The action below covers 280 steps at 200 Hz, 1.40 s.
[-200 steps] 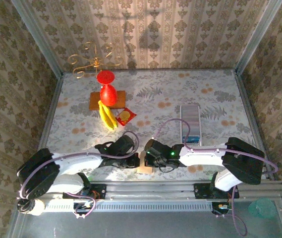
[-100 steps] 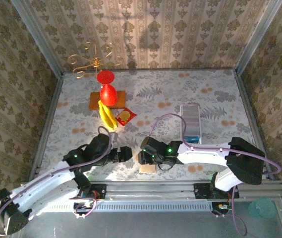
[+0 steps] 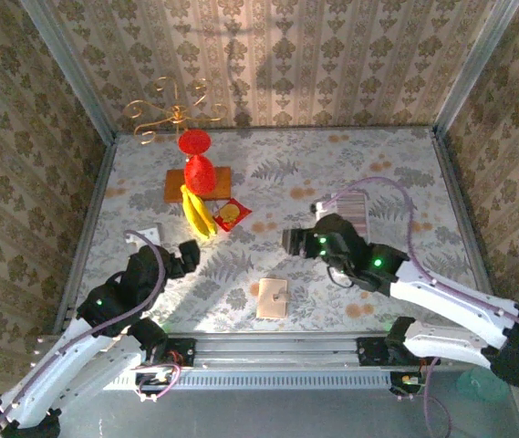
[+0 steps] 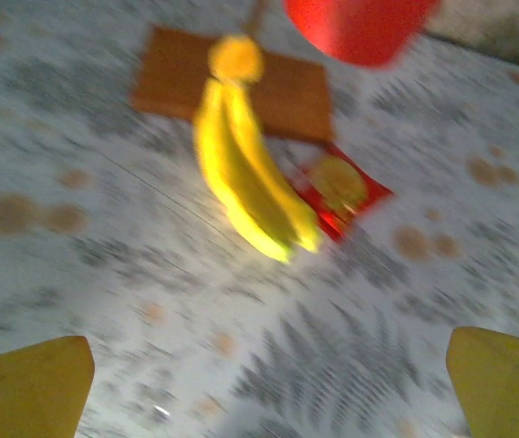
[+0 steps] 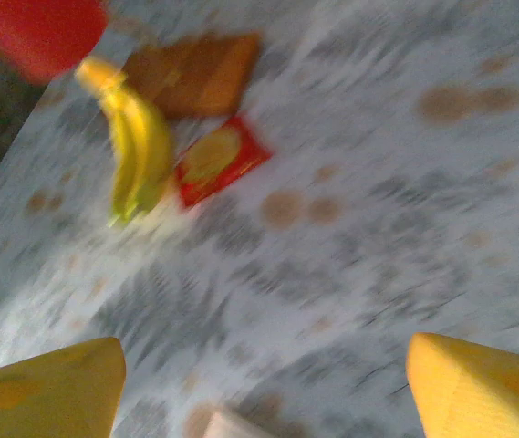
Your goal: Put the credit cards into the card holder
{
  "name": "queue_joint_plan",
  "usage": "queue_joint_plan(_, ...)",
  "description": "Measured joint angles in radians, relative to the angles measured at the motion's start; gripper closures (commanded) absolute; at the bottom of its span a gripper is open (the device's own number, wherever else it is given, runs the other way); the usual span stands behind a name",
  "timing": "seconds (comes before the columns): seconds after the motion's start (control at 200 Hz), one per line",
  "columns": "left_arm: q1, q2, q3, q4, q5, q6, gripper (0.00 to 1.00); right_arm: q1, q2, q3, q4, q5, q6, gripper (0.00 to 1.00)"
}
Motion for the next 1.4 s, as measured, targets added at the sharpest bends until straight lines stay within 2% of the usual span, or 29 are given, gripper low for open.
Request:
queue_joint_plan(0.12, 0.086, 0.03, 0.0, 0.053, -0.151, 0.111, 0.0, -0.218, -0.056, -0.053, 0.064, 0.037, -0.116, 0.08)
queue_joint_plan(0.225, 0.225, 0.092, 0.0, 0.132, -0.214, 0.199, 0.0, -0.417, -0.068, -0.086, 0.132, 0.04, -0.196, 0.07)
queue_joint_plan(0.365, 0.489, 0.196, -0.017, 0.222, -0.2, 0.225, 0.0, -0.678, -0.046, -0.157, 0.265, -0.053, -0.346, 0.0)
queue_joint_plan(0.485, 0.661, 0.266, -0.09, 0.317, -0.131, 0.244, 0.0, -0.785, -0.009, -0.257, 0.36, -0.16, -0.45, 0.0)
queue_joint_plan(0.605, 0.755, 0.329, -0.175, 0.429, -0.037, 0.292, 0.0, -0.834, 0.01, -0.35, 0.409, -0.254, -0.503, 0.0)
queue_joint_plan(0.785, 0.769, 0.438, -0.304, 0.689, 0.123, 0.384, 0.0, -0.835, 0.061, -0.476, 0.586, -0.353, -0.519, 0.0)
queue_joint_plan(1.035, 0.771, 0.662, -0.302, 0.949, 0.248, 0.49, 0.0, -0.835, 0.232, -0.436, 0.774, -0.401, -0.537, 0.0)
queue_joint_plan(1.295, 0.772, 0.905, -0.299, 1.389, 0.311, 0.55, 0.0, -0.837, 0.473, -0.384, 0.985, -0.428, -0.545, 0.0)
queue_joint_plan(1.4, 0.769, 0.957, -0.298, 1.453, 0.344, 0.578, 0.0, -0.837, 0.494, -0.386, 1.029, -0.439, -0.552, 0.0)
